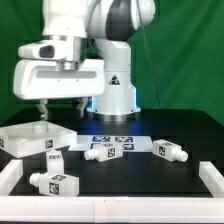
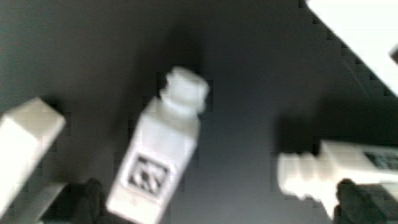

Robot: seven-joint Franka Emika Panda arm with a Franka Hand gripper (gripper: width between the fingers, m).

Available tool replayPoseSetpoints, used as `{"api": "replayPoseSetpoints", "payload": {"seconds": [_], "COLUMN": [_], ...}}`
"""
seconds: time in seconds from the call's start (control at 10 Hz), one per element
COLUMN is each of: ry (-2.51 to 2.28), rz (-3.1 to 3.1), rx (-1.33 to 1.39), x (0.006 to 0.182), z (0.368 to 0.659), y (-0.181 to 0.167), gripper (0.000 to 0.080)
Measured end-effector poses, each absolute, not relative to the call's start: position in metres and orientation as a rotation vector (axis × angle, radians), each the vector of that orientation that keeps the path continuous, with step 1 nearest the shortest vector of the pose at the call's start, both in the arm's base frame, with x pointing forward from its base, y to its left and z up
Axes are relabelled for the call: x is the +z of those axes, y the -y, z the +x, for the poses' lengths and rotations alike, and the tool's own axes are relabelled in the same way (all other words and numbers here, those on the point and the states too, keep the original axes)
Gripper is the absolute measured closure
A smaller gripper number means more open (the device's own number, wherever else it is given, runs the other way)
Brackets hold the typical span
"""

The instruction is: Assemble one leg

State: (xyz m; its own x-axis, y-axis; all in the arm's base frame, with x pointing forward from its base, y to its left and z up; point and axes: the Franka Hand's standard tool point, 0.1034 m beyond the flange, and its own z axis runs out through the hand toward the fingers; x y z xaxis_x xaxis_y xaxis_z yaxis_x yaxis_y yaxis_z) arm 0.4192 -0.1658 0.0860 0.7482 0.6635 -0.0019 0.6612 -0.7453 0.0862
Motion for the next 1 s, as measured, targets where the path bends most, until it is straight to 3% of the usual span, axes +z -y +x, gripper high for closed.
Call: {"api": "replayPoseSetpoints", "payload": {"seconds": [0.4,1.0], "ry": [-1.231,-1.239], "rz": [2.778,2.819], "rx": [-0.078,-0.168], "x": [0.049,0.016], "z": [0.379,0.362], "y": [0.272,0.276], "gripper": [0.0151,0.0151]}}
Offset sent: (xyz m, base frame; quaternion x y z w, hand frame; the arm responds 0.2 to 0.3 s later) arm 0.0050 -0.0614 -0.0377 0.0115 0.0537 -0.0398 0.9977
